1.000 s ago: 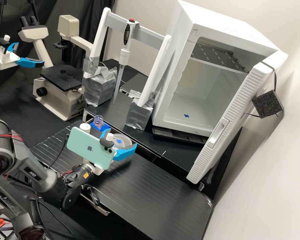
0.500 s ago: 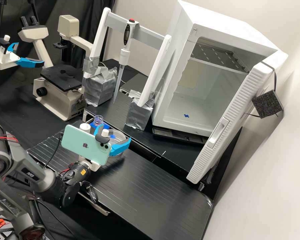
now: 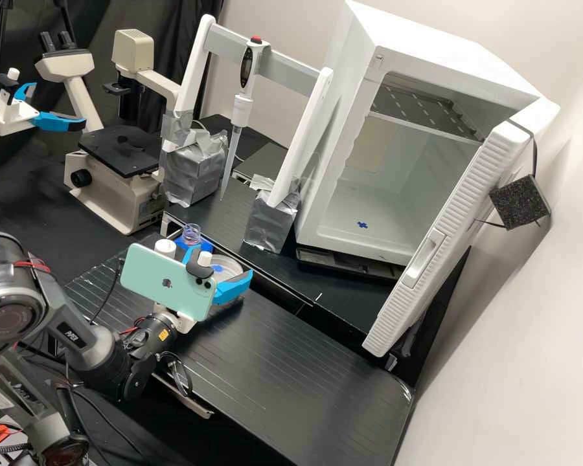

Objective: Close the lid

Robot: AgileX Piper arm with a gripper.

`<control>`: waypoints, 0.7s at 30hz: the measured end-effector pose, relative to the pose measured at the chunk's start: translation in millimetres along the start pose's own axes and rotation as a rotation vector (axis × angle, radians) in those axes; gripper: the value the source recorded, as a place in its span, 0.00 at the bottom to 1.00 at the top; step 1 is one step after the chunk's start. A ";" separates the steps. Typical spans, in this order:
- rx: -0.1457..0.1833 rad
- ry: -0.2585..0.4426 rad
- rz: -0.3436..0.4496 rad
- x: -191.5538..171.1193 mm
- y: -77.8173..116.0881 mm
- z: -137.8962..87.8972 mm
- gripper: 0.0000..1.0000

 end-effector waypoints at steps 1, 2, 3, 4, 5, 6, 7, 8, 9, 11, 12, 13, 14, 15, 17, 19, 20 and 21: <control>-0.004 -0.007 0.006 -0.8 1.3 1.5 0.00; -0.003 -0.008 0.004 -1.9 2.3 2.1 0.00; -0.006 -0.007 0.004 -2.8 3.2 2.3 0.00; -0.006 -0.006 0.003 -4.0 4.2 2.2 0.00; -0.008 -0.004 0.001 -5.2 5.0 2.2 0.00; -0.009 0.002 -0.003 -6.6 5.8 1.4 0.00; -0.011 0.008 -0.008 -7.7 6.2 0.7 0.00; -0.014 0.016 -0.016 -9.2 6.6 -0.4 0.00; -0.017 0.023 -0.023 -10.4 6.7 -1.6 0.00; -0.025 0.040 -0.038 -13.0 6.9 -4.5 0.00; -0.030 0.054 -0.049 -14.5 6.7 -7.0 0.00; -0.037 0.061 -0.055 -15.5 6.7 -8.3 0.00; -0.036 0.066 -0.060 -15.9 6.3 -9.4 0.00; -0.037 0.069 -0.063 -16.0 6.0 -9.8 0.00; -0.040 0.071 -0.066 -16.1 5.8 -10.1 0.00; -0.036 0.073 -0.073 -15.6 4.9 -10.0 0.00; -0.033 0.076 -0.076 -15.3 4.3 -10.3 0.00; -0.025 0.075 -0.082 -14.3 3.2 -9.7 0.00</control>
